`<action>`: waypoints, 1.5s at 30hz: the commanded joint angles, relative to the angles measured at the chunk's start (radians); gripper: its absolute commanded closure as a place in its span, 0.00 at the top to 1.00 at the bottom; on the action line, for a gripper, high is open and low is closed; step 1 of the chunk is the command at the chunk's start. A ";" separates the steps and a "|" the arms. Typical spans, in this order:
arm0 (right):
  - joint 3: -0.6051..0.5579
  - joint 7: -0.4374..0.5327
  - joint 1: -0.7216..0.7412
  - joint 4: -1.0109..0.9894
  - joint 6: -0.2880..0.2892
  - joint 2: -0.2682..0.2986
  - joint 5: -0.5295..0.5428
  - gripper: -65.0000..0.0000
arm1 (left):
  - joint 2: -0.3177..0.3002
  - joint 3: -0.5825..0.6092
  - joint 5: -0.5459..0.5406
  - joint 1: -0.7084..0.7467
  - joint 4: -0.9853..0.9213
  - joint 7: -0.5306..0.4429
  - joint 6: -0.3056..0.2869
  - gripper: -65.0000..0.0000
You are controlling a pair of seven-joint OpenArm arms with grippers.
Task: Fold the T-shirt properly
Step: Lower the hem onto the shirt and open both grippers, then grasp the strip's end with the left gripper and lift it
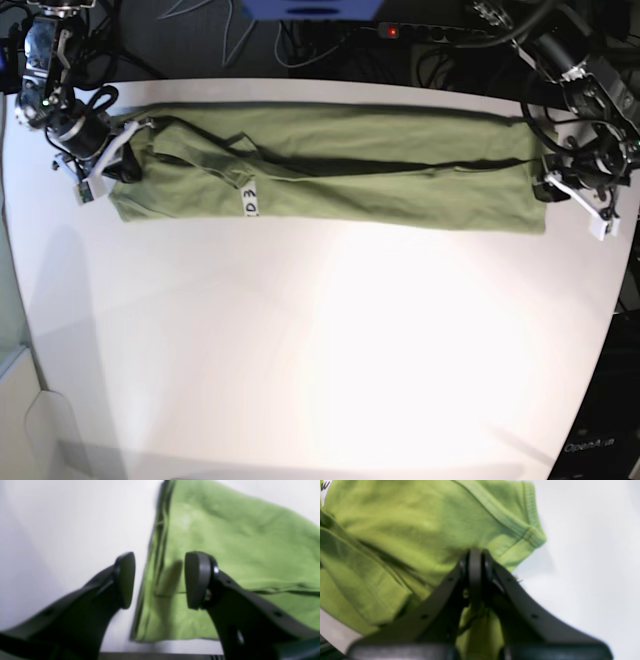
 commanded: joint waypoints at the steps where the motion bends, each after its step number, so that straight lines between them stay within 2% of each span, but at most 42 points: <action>1: -0.003 -0.059 -0.009 -0.001 0.010 0.007 -0.036 0.00 | -0.017 0.001 -0.010 -0.012 0.018 -0.009 0.002 0.47; 10: -0.003 -0.059 -0.009 -0.001 0.010 0.007 -0.036 0.00 | -0.009 0.004 -0.005 -0.013 0.003 -0.021 0.002 0.47; 14: -0.003 -0.059 -0.009 -0.001 0.010 0.007 -0.036 0.00 | -0.012 0.002 -0.005 -0.013 -0.074 -0.022 0.002 0.47; 21: -0.003 -0.059 -0.009 -0.001 0.010 0.007 -0.036 0.00 | -0.017 0.002 -0.005 -0.005 -0.186 -0.114 0.002 0.47; 28: -0.003 -0.059 -0.009 -0.001 0.010 0.007 -0.036 0.00 | -0.017 0.005 -0.005 -0.004 -0.178 -0.110 0.002 0.46; 29: -0.003 -0.059 -0.009 -0.001 0.010 0.007 -0.036 0.00 | -0.017 0.005 -0.005 -0.004 -0.178 -0.110 0.002 0.42; 32: -0.003 -0.059 -0.009 -0.001 0.010 0.005 -0.036 0.00 | -0.017 0.007 -0.005 -0.004 -0.180 -0.108 0.002 0.17; 34: -0.003 -0.057 -0.007 -0.001 0.010 0.005 -0.036 0.00 | -0.018 0.011 -0.004 -0.004 -0.183 -0.093 0.002 0.03; 40: -0.003 -0.059 -0.007 -0.001 0.010 0.005 -0.036 0.00 | -0.024 0.024 0.024 -0.035 -0.151 -0.018 0.002 0.04; 45: -0.003 -0.059 -0.007 -0.001 0.010 0.005 -0.036 0.00 | -0.014 0.024 0.029 -0.059 -0.022 0.030 0.002 0.04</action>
